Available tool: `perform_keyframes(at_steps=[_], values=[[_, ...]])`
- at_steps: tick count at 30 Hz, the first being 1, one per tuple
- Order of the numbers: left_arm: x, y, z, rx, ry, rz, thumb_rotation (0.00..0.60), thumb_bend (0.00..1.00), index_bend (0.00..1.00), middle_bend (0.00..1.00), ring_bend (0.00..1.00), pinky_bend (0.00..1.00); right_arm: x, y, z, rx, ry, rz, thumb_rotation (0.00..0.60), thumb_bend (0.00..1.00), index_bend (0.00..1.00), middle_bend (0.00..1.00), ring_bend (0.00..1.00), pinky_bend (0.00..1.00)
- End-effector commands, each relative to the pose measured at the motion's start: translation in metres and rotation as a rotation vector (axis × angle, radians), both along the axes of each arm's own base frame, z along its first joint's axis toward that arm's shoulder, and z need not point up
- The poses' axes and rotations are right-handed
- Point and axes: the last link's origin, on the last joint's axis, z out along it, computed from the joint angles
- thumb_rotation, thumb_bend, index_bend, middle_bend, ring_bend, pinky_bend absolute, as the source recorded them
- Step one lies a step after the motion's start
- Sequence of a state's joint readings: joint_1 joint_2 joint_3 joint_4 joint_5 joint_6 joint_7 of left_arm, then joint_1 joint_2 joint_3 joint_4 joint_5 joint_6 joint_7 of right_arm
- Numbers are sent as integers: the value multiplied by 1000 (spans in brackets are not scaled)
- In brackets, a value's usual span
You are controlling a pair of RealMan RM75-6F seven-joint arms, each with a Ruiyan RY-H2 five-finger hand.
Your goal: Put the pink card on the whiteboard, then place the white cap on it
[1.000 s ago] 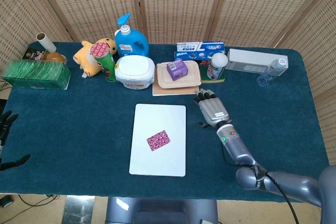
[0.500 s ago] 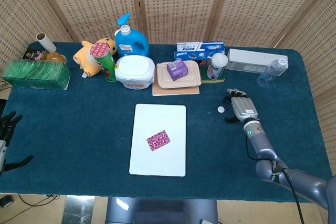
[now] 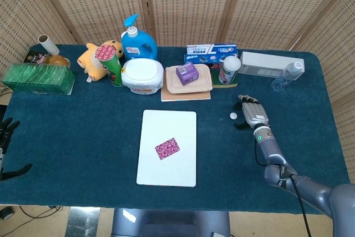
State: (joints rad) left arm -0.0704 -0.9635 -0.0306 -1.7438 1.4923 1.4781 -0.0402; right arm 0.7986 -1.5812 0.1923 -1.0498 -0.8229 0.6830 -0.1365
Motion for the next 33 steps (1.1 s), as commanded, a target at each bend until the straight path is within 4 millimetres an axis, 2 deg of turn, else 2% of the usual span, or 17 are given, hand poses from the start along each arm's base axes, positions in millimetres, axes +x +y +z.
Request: perform_keyframes(at_steps=[1,12,33], values=[[0,0,0,-1,-1,0,600,83,0,0,0,75,2,-2,-2,-1,-5,0,600,323,335,98,0,58],[-1,1,1,1,-4,4,600,84,0,0,0,75,4,-9,-8,-2,3,-5,600,323,347,105,3,60],[0,0,0,3,-2,1,600,84,0,0,0,75,-2,-11,-5,-12,5,-18,600,324,393,118,10,59]])
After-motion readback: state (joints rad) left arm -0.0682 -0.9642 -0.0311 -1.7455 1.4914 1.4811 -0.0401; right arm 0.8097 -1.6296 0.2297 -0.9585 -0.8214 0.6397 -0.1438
